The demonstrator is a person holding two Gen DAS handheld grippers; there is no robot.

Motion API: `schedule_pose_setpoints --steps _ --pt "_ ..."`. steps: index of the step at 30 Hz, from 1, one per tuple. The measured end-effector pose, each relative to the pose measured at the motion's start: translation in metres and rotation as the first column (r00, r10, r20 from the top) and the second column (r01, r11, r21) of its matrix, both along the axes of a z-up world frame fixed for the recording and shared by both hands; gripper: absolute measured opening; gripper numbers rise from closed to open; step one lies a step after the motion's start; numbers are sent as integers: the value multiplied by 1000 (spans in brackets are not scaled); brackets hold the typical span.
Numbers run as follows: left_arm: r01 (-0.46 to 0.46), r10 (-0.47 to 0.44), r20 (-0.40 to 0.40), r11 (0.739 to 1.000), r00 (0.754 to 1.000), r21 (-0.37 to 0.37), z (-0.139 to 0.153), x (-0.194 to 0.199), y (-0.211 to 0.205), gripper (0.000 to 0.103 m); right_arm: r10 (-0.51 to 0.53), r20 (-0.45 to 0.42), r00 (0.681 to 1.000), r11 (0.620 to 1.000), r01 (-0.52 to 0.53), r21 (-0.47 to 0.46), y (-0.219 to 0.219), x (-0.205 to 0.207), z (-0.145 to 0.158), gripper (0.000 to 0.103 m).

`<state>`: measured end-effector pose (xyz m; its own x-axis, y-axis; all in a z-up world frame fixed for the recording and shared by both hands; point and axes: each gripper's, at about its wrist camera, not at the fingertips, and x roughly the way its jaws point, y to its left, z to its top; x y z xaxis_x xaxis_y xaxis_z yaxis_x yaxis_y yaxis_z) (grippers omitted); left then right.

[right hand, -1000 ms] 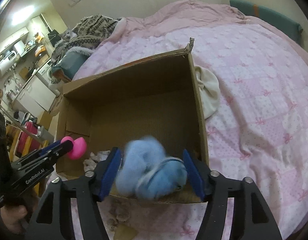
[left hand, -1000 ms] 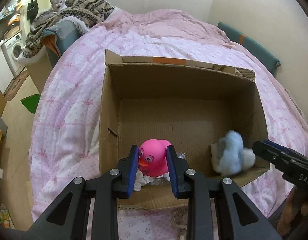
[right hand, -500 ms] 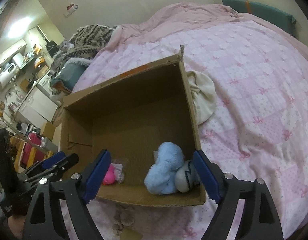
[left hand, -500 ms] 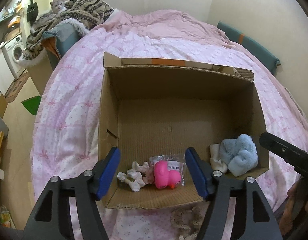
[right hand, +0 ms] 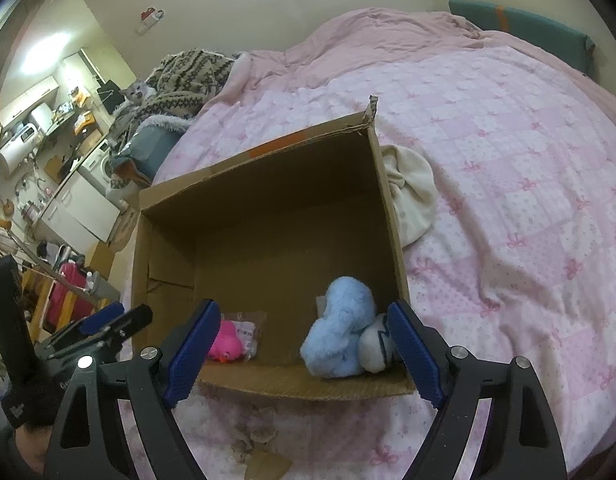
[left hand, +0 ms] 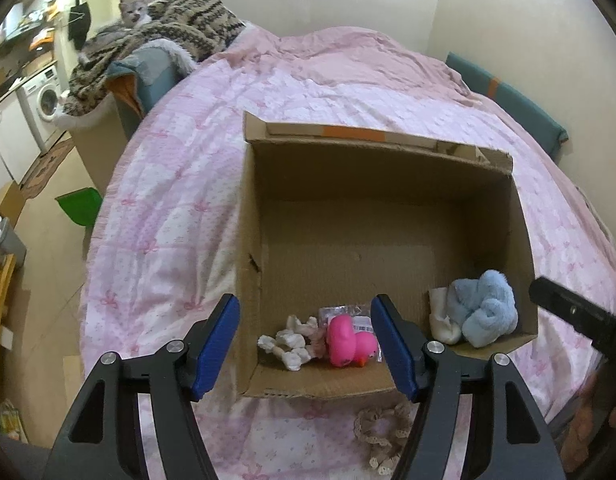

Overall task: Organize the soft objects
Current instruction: 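Open both tools to release the slipper and duck, then withdraw, then grasp the lace scrunchie with the left tool while the right tool grasps the tan cylinder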

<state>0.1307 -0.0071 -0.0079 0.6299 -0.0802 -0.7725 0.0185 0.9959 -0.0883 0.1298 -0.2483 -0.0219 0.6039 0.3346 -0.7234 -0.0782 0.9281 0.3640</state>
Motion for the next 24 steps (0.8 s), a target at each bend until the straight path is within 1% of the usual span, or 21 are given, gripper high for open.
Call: schedule_pose_setpoints --steps 4,9,11,20,24 --pt "-15 15 13 1000 1000 -5 7 -9 5 65 6 -7 1000 1000 -6 -3 1 -9 2 91" --pt "-22 22 1 1000 1000 -8 6 -24 7 65 8 -14 1000 1000 -8 -17 1 -20 4 91" --pt "-24 24 -6 1000 1000 -14 5 -30 7 65 2 -19 1000 1000 -2 -10 -1 -25 4 91" --pt "-25 24 -35 1000 999 -19 -1 -49 5 65 -13 -71 997 999 15 32 -3 -45 -5 91" --pt "-22 21 -56 999 998 -26 -6 -53 3 65 -20 -116 993 999 25 40 -2 -52 -14 91"
